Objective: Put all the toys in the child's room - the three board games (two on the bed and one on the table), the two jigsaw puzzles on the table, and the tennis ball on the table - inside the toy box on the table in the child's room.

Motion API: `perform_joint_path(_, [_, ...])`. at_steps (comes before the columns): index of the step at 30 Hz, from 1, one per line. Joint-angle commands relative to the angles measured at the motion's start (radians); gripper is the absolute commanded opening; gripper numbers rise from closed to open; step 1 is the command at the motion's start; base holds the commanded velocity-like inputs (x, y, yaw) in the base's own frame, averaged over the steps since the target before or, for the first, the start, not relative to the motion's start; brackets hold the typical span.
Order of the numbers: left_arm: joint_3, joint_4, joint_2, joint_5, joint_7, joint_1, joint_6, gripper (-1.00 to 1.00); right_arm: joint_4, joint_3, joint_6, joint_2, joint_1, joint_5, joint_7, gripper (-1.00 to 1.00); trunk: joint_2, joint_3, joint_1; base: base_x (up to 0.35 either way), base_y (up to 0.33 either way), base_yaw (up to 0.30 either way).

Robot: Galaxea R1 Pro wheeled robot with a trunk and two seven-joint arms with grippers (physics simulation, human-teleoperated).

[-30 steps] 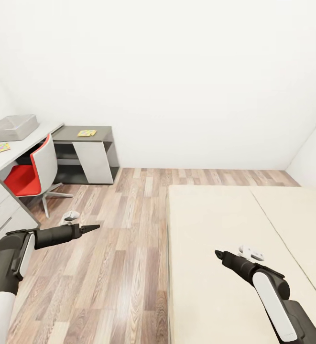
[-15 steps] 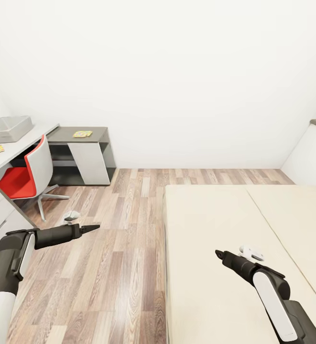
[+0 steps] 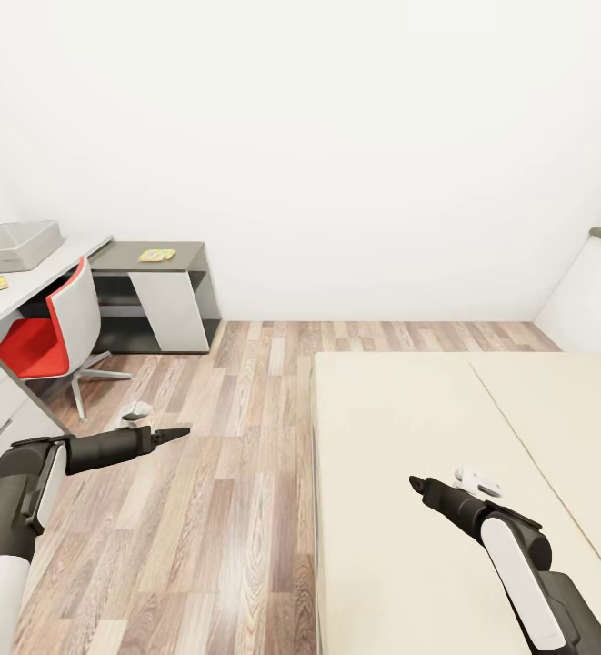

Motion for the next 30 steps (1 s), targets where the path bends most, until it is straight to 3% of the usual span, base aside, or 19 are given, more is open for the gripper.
perform_joint_path(1, [0.002,0.0,0.0,-0.003,-0.006,-0.001,0.008,1.0,-0.001,0.0,0.003,0.0,-0.001,-0.011,-0.009,1.0,-0.002,-0.002,0.001,0.0,0.0,0.0])
perform_joint_path(11, [0.002,0.0,0.0,-0.003,-0.006,-0.001,0.008,1.0,-0.001,0.0,0.003,0.001,-0.001,-0.011,-0.009,1.0,-0.002,-0.002,0.001,0.0,-0.059,0.0])
perform_joint_path(30, [0.002,0.0,-0.001,-0.003,-0.006,-0.001,0.008,1.0,-0.001,0.0,0.003,0.0,-0.001,-0.011,-0.009,1.0,-0.002,-0.002,0.001,0.0,-0.229,0.0])
